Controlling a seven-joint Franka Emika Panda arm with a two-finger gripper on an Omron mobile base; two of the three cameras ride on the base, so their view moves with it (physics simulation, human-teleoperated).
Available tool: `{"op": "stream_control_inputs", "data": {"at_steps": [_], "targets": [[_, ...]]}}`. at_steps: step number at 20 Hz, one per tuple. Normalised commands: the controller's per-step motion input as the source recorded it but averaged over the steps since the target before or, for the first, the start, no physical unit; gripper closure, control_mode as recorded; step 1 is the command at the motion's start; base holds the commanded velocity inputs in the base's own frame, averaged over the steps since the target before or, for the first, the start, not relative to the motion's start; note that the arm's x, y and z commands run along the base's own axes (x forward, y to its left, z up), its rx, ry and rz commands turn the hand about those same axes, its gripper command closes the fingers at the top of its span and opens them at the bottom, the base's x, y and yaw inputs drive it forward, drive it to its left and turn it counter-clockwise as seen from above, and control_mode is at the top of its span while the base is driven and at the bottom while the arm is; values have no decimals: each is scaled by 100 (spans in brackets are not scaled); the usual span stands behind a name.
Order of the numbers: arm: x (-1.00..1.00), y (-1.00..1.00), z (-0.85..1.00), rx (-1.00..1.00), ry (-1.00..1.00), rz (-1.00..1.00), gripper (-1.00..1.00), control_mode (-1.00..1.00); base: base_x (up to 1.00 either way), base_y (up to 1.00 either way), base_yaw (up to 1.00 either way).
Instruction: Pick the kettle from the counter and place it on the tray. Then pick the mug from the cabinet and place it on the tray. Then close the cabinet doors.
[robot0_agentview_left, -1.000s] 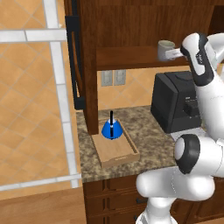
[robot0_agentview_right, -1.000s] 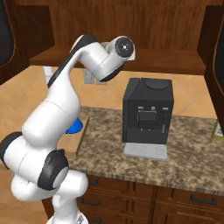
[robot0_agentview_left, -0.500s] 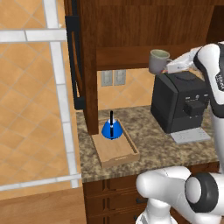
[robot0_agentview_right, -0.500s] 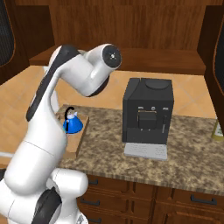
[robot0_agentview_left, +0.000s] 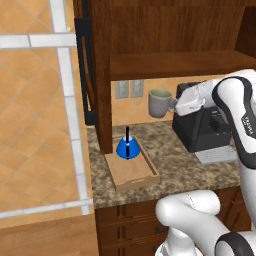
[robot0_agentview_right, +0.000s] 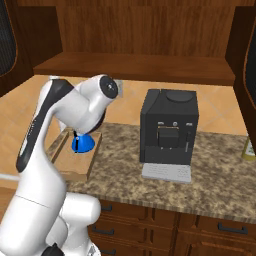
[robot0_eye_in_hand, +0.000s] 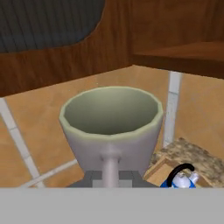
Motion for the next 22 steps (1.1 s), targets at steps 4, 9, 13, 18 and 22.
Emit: {"op": "stream_control_inputs", "data": {"at_steps": [4,9,13,18,22], "targets": [[3,54,-96,0,9,8,100,-100,0,0,0],[17,28,-97,0,7,1,100,-100,0,0,0],[25,6,-100,0,4,3,100,-100,0,0,0],[48,0,-92,-3,5,7,100,-100,0,0,0],[54,0,-89,-5,7,8,100,-100,0,0,0]]}}
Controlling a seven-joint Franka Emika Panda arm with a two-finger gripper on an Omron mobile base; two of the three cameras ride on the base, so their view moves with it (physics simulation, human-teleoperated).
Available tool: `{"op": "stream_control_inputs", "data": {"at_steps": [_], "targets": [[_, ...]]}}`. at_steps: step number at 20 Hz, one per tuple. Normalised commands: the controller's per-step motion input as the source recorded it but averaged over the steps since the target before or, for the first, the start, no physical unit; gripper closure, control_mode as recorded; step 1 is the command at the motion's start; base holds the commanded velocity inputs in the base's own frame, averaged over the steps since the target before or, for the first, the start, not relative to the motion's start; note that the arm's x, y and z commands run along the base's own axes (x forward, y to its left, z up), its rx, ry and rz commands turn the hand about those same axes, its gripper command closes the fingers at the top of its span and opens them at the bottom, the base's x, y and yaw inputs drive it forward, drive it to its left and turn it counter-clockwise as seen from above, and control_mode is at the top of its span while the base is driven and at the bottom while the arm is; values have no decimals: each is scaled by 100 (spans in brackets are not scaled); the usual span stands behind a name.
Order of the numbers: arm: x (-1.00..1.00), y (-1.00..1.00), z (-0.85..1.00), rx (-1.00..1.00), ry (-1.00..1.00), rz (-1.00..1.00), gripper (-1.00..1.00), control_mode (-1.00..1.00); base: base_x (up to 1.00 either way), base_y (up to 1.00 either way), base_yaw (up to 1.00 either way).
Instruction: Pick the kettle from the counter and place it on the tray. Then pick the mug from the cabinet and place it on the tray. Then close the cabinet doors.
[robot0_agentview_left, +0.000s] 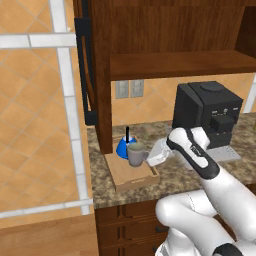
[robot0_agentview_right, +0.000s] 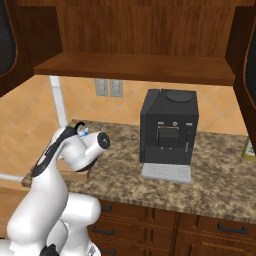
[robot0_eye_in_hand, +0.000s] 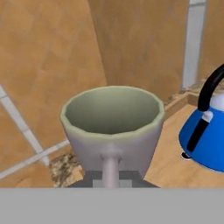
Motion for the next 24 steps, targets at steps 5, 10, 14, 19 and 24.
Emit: {"op": "stream_control_inputs", "data": {"at_steps": [5,10,14,19,24], "targets": [[84,0,-66,-1,7,6,100,-100,0,0,0],[73,0,-43,0,3,5,100,-100,0,0,0],[45,0,-34,3,1,8,100,-100,0,0,0],[12,0,-31,2,0,8,100,-100,0,0,0],[-13,0,-20,0,0,5,-100,-100,0,0,0]]}}
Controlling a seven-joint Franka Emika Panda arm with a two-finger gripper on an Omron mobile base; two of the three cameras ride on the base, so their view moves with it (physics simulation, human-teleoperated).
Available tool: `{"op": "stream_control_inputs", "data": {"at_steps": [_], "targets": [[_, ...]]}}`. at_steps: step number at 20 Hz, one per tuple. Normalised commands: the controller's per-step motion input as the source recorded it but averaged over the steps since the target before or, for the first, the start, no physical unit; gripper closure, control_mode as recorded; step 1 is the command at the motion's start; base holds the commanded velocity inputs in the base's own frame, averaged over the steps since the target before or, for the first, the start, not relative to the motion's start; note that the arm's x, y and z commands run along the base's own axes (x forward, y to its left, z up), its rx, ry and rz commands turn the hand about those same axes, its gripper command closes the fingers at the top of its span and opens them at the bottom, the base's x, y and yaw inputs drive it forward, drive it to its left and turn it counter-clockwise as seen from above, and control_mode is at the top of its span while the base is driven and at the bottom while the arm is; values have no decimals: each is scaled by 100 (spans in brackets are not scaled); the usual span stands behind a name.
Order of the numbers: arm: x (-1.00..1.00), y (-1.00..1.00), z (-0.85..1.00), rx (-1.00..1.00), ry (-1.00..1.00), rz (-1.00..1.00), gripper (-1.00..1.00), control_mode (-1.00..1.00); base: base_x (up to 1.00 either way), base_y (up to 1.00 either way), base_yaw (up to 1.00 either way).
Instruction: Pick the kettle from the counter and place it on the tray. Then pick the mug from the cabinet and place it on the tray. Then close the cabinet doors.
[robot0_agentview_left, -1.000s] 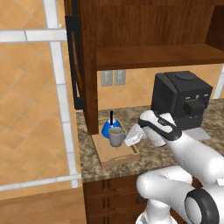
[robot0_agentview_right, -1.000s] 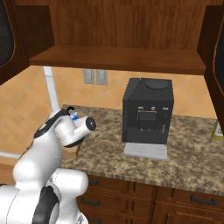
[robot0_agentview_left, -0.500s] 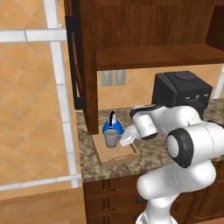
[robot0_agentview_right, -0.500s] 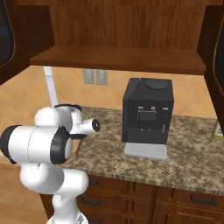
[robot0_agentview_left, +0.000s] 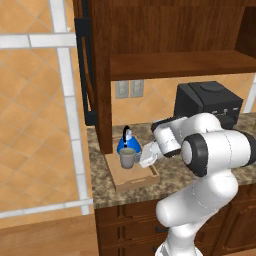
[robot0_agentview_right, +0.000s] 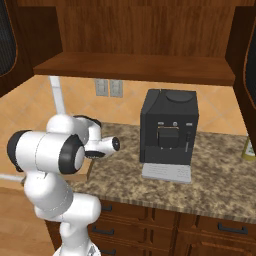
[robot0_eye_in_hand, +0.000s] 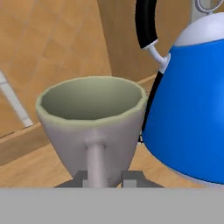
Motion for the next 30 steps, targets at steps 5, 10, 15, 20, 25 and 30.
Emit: {"op": "stream_control_inputs", "data": {"at_steps": [5,10,15,20,25,30], "targets": [[-46,0,0,0,3,7,-100,-100,0,0,0],[-43,0,16,0,0,2,-100,-100,0,0,0],[-7,1,26,0,-3,0,-100,-100,0,0,0],[-6,0,4,-1,-1,-7,-100,-100,0,0,0],[-9,-2,0,0,11,-41,-100,-100,0,0,0],[0,0,-16,0,8,-58,-100,-100,0,0,0]]}}
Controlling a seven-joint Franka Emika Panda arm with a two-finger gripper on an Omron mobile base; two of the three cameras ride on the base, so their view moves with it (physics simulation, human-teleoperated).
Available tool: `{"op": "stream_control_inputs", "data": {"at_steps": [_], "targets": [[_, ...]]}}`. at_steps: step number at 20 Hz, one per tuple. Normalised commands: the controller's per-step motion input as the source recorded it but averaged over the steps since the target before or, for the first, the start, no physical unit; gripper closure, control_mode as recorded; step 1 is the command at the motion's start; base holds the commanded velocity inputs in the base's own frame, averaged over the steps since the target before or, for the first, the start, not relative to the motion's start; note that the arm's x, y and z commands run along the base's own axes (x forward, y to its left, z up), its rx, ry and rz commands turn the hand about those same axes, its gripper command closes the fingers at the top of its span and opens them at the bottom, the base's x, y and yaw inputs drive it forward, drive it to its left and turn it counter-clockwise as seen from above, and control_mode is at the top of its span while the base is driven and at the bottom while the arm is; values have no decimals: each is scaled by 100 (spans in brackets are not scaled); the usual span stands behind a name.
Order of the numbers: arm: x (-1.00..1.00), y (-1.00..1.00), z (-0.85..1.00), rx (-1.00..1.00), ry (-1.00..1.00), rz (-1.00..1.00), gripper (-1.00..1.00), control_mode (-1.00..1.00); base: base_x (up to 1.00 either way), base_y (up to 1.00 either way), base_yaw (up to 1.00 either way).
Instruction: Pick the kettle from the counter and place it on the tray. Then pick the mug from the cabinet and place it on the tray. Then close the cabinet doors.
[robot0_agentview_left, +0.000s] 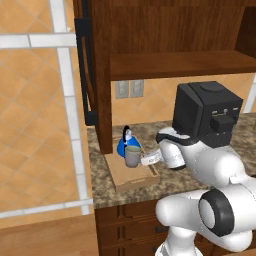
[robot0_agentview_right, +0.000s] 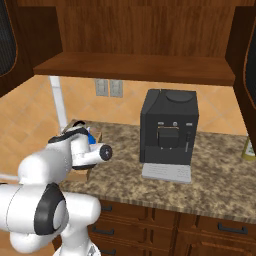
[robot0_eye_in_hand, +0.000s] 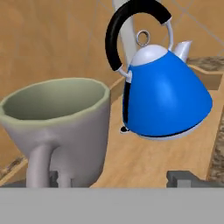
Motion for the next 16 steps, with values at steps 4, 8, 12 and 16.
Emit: {"op": "stream_control_inputs", "data": {"at_steps": [4,8,12,16], "targets": [[-2,17,-26,-22,11,-38,-100,-100,0,0,0],[0,24,-27,-32,25,-29,-100,-100,0,0,0],[0,14,-47,-21,5,-21,-100,-100,0,0,0],[-32,1,3,-10,-1,-11,-100,-100,0,0,0]]}}
